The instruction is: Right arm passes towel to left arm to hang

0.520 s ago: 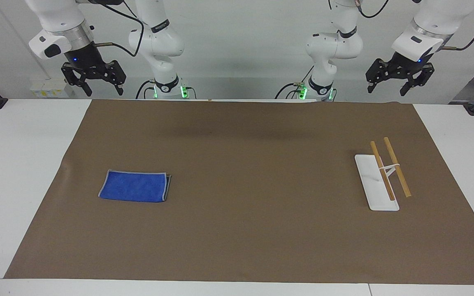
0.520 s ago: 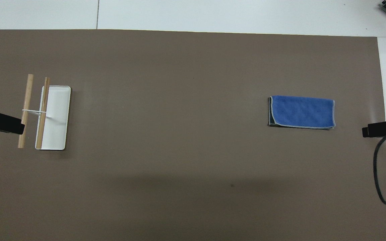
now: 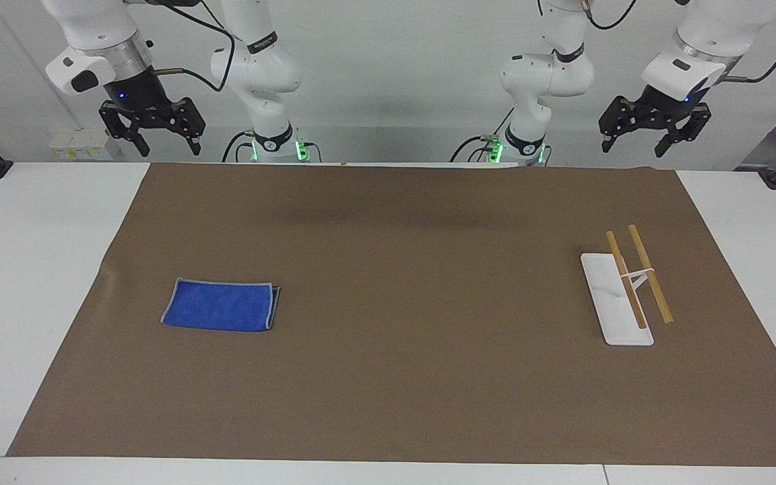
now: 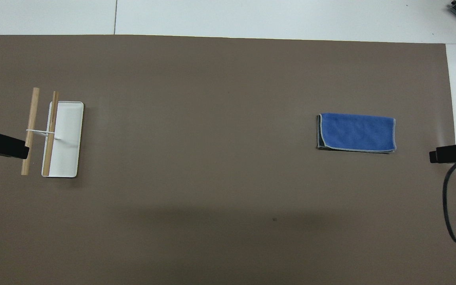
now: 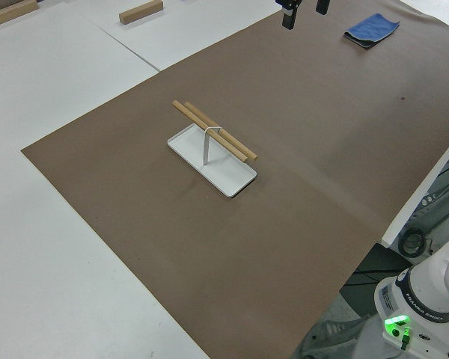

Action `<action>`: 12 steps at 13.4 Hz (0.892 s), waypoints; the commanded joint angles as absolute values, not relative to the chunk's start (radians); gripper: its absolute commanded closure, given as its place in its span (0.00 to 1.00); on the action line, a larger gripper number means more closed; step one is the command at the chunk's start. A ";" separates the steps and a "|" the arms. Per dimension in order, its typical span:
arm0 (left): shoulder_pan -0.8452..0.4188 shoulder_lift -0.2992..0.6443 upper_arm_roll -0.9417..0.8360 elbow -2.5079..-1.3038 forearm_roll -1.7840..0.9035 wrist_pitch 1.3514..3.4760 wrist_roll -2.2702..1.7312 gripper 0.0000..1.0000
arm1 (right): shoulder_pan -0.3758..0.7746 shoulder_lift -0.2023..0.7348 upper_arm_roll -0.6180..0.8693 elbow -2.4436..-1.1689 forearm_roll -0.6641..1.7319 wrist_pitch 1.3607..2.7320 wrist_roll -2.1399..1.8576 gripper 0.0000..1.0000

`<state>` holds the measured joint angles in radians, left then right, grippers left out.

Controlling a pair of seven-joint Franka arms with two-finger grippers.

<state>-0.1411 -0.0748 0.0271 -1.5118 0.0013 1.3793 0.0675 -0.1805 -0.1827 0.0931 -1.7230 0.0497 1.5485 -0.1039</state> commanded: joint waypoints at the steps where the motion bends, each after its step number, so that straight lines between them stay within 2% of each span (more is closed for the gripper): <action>1: -0.141 -0.100 0.025 -1.539 0.017 1.376 0.058 0.00 | -0.190 -0.236 0.095 -1.828 0.063 1.625 -0.164 0.00; 2: -0.141 -0.100 0.026 -1.539 0.015 1.377 0.058 0.00 | -0.189 -0.238 0.095 -1.876 0.063 1.711 -0.167 0.00; 7: -0.141 -0.100 0.026 -1.539 0.015 1.376 0.058 0.00 | -0.195 -0.230 0.094 -2.020 0.060 1.952 -0.166 0.00; 10: -0.141 -0.100 0.026 -1.539 0.015 1.376 0.058 0.00 | -0.235 -0.187 0.094 -2.057 0.060 2.005 -0.176 0.00; 12: -0.141 -0.100 0.025 -1.539 0.017 1.376 0.058 0.00 | -0.253 -0.154 0.094 -2.103 0.058 2.115 -0.263 0.00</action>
